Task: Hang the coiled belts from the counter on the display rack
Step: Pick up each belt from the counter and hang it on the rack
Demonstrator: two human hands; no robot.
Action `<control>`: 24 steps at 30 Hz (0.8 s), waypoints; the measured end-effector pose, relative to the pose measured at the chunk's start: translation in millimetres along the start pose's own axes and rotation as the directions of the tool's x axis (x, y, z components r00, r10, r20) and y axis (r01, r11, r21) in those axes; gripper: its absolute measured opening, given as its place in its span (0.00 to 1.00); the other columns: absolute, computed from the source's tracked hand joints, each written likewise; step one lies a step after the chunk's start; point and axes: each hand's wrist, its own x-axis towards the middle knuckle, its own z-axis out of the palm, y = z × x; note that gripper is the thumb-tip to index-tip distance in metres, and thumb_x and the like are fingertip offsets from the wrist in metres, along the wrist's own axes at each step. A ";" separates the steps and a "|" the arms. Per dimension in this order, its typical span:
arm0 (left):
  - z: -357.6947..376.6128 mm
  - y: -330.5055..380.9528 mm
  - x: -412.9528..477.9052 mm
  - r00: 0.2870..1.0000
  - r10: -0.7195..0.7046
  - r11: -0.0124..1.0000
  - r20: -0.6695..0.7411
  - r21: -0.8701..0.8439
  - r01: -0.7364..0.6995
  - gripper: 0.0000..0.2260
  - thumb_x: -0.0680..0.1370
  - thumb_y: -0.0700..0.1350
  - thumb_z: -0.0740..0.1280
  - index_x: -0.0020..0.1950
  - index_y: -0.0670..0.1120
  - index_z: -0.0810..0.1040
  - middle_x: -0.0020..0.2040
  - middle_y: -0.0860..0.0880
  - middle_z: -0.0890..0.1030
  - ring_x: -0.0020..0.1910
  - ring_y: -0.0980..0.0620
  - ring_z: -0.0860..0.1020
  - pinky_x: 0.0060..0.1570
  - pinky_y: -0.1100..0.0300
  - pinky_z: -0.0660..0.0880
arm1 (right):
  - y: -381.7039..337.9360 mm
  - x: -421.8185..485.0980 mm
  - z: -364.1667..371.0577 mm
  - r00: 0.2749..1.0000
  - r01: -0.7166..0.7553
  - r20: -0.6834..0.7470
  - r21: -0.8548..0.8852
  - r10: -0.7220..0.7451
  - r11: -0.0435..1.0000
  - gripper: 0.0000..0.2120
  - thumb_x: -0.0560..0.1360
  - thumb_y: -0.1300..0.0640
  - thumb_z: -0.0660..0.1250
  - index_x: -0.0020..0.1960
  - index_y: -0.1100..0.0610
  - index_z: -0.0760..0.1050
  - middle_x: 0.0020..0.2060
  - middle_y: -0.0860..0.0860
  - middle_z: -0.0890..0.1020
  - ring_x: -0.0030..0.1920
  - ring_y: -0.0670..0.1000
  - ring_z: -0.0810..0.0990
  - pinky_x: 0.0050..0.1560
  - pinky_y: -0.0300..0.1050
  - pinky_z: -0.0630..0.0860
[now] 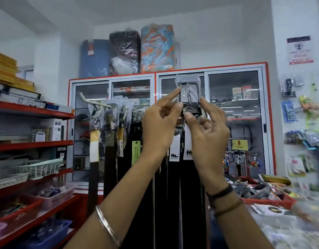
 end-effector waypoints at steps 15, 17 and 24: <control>-5.3 -39.9 11.6 0.997 -0.068 0.990 -0.044 0.122 0.073 0.16 0.77 0.37 0.66 0.63 0.49 0.78 0.31 0.57 0.79 0.32 0.60 0.80 0.45 0.52 0.83 | 42.7 5.3 0.9 0.982 -0.146 0.106 -0.082 0.155 0.986 0.22 0.71 0.59 0.73 0.64 0.53 0.75 0.56 0.42 0.75 0.55 0.53 0.81 0.56 0.45 0.81; -7.8 -42.9 13.7 0.997 -0.069 0.986 -0.041 0.149 0.075 0.16 0.77 0.37 0.66 0.64 0.49 0.77 0.33 0.54 0.77 0.35 0.58 0.79 0.47 0.52 0.83 | 48.3 7.5 1.5 0.980 -0.137 0.127 -0.120 0.152 0.983 0.23 0.71 0.58 0.73 0.64 0.53 0.75 0.59 0.48 0.76 0.54 0.53 0.82 0.56 0.49 0.81; -8.6 -45.7 -4.9 0.998 -0.045 0.944 -0.044 0.324 0.057 0.17 0.78 0.39 0.65 0.65 0.51 0.76 0.50 0.50 0.79 0.44 0.58 0.78 0.51 0.64 0.78 | 52.2 2.9 -12.8 0.969 -0.095 0.200 -0.243 0.146 0.965 0.19 0.74 0.60 0.69 0.64 0.51 0.75 0.58 0.46 0.77 0.45 0.35 0.79 0.47 0.24 0.73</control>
